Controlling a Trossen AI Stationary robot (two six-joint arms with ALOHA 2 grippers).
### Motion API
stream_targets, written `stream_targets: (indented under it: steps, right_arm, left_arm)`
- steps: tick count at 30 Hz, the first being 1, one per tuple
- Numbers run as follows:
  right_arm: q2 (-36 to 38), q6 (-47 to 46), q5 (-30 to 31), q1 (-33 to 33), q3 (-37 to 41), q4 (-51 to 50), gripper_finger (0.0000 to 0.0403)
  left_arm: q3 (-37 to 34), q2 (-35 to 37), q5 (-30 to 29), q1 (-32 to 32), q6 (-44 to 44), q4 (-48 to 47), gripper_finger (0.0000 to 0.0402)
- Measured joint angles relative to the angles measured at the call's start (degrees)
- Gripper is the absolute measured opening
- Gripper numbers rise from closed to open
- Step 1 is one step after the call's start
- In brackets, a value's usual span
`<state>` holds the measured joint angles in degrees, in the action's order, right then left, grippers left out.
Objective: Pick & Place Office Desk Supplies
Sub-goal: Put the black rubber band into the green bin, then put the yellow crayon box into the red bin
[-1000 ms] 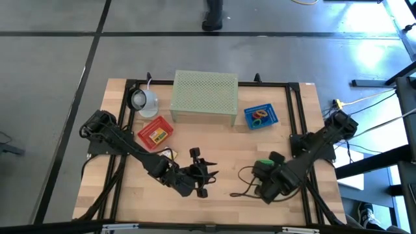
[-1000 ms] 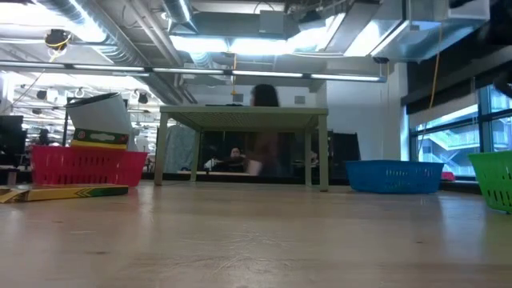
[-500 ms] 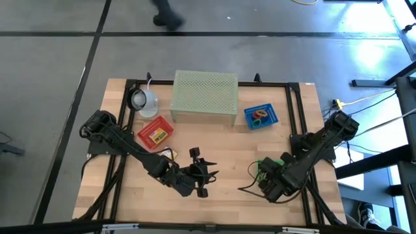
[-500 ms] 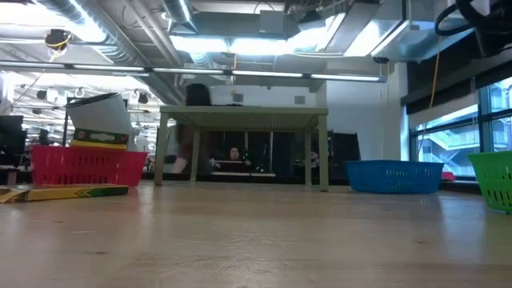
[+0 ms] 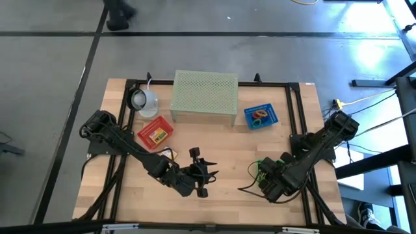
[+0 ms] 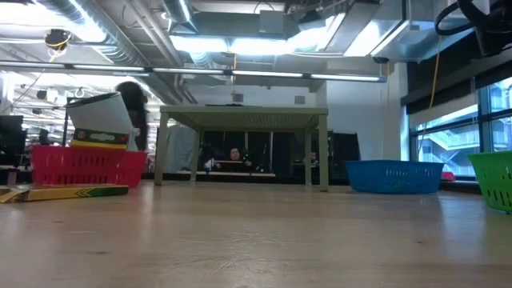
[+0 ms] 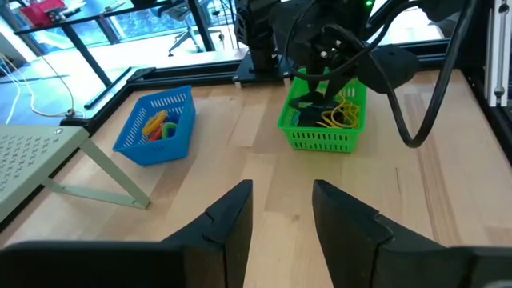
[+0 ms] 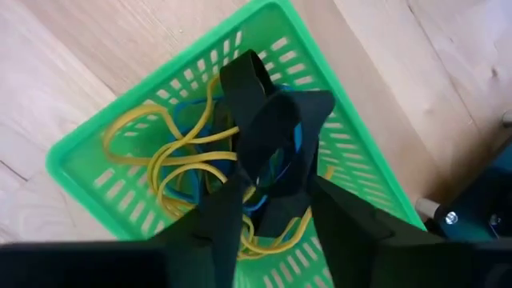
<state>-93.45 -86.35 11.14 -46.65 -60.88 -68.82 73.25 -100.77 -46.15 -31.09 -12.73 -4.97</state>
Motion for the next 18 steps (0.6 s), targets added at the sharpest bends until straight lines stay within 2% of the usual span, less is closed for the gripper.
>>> stream_targets:
  steps: [4,8,14,18]
  right_arm:
    - [0.0,0.2,-0.5,0.0,0.0,-0.6,0.0183]
    - [0.0,0.2,-2.2,0.0,-0.4,-2.4,0.0209]
    - [0.0,0.6,-1.0,0.0,-4.0,-6.4,0.021]
    - [0.0,3.5,3.8,0.0,-7.3,-7.2,0.0202]
  left_arm:
    - [0.0,0.0,0.0,0.0,0.0,0.0,0.0127]
    - [0.0,0.0,0.0,-0.2,0.0,-0.8,0.0125]
    - [0.0,0.0,2.3,-1.6,-2.2,-6.0,0.0124]
    - [0.0,1.1,6.8,-3.4,-6.7,-12.4,0.0127]
